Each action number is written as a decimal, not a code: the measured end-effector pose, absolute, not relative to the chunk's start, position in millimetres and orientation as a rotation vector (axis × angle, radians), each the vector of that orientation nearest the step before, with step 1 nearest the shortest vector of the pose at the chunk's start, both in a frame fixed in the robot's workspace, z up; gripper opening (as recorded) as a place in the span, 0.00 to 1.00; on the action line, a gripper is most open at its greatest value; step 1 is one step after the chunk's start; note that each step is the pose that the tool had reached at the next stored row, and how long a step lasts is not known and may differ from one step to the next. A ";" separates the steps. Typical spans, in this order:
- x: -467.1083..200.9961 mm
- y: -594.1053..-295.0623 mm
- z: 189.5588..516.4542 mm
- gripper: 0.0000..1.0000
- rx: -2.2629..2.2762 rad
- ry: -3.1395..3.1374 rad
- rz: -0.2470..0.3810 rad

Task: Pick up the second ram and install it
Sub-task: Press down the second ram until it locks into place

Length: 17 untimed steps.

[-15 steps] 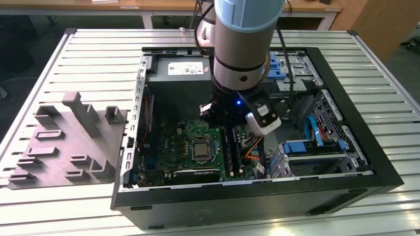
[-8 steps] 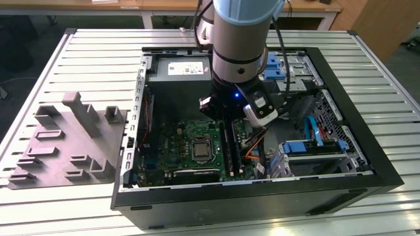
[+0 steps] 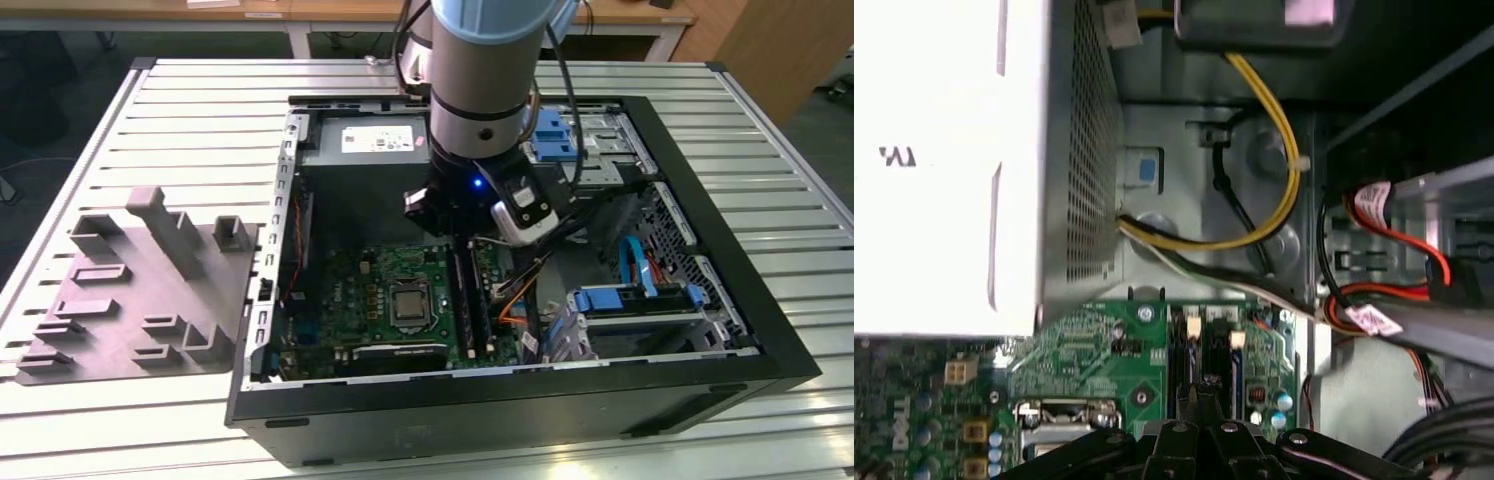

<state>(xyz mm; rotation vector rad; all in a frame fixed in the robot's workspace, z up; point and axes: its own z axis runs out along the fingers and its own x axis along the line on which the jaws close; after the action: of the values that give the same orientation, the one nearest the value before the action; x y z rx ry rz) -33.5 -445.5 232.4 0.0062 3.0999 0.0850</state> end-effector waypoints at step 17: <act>-33.5 -441.7 222.9 0.10 0.006 3.100 0.095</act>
<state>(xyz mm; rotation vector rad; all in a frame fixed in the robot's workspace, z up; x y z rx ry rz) -33.5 -441.7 222.9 0.0063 3.0996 0.0946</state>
